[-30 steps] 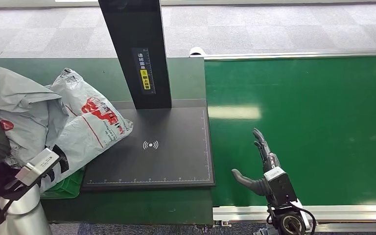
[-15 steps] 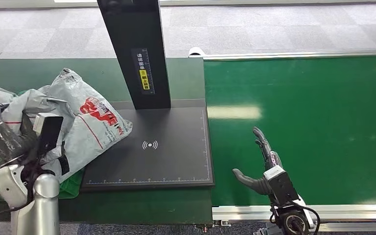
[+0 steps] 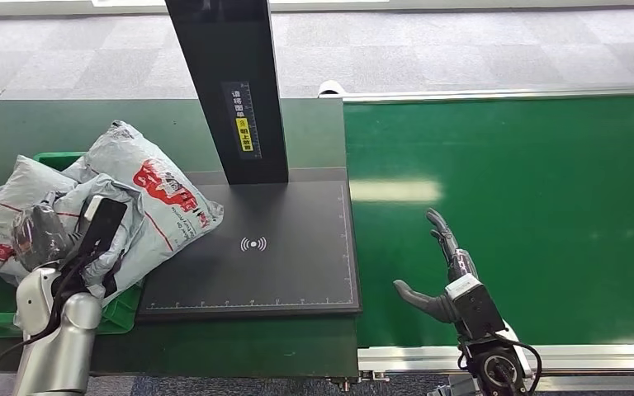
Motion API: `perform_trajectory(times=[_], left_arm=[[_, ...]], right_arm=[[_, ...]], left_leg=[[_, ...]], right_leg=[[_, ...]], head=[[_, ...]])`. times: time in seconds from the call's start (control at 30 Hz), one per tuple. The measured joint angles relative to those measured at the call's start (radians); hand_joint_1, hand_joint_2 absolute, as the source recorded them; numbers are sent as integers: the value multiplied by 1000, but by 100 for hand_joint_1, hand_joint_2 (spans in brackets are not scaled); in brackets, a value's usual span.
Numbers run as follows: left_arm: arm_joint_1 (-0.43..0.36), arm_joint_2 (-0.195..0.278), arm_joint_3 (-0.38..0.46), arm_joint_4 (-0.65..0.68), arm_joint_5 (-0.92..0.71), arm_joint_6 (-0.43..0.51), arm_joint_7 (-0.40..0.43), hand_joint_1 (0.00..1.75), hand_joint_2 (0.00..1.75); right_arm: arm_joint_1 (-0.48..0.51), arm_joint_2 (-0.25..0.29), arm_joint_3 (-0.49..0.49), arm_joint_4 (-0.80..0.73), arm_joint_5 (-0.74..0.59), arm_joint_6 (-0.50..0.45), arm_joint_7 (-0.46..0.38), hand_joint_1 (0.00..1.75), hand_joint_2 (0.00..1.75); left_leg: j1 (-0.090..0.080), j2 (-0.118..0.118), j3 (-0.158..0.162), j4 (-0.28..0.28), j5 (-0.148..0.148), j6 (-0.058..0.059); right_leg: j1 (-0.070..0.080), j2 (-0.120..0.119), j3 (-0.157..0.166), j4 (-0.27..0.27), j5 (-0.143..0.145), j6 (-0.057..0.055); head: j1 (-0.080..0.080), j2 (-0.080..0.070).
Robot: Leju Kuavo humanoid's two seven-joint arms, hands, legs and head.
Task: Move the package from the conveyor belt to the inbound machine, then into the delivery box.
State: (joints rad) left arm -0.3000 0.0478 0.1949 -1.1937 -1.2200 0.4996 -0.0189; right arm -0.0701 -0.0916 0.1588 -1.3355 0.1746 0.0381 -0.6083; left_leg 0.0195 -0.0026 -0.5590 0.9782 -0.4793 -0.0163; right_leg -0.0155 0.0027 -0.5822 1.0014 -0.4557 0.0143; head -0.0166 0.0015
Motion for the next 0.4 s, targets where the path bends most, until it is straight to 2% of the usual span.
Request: perform_trajectory(times=[0.1, 0.2, 0.27, 0.37, 0.4], left_arm=[[3, 1, -4, 6, -35, 100, 3, 0, 0], [10, 0, -3, 2, -38, 158, -26, 0, 0], [19, -15, 20, -32, -32, 185, -137, 0, 0], [20, -84, 122, -128, 8, 196, -453, 0, 0], [19, -99, 144, -144, 18, 197, -509, 0, 0]], right_arm=[[0, 0, 0, 0, 0, 0, 0, 0, 175], [0, 0, 0, 0, 0, 0, 1, 0, 175], [0, 0, 0, 0, -1, 0, 1, 0, 175], [-1, 0, 1, 3, -5, -6, 0, 0, 175], [-2, 0, 1, 4, -5, -7, -1, 0, 175]], left_leg=[[0, 0, 0, 0, 0, 0], [0, -1, 0, 0, 0, 0], [0, 0, -1, 0, 0, 0], [0, 0, -3, 0, 0, 0], [0, 0, -3, 0, 0, 0]], right_leg=[[0, 0, 0, 0, 0, 0], [0, 0, 0, 0, 0, 0], [0, 0, -1, 0, 0, 0], [0, 0, -2, 0, 0, 0], [0, 0, -2, 0, 0, 0]], head=[[0, 0], [0, 0], [0, 0], [0, 0], [0, 0]])
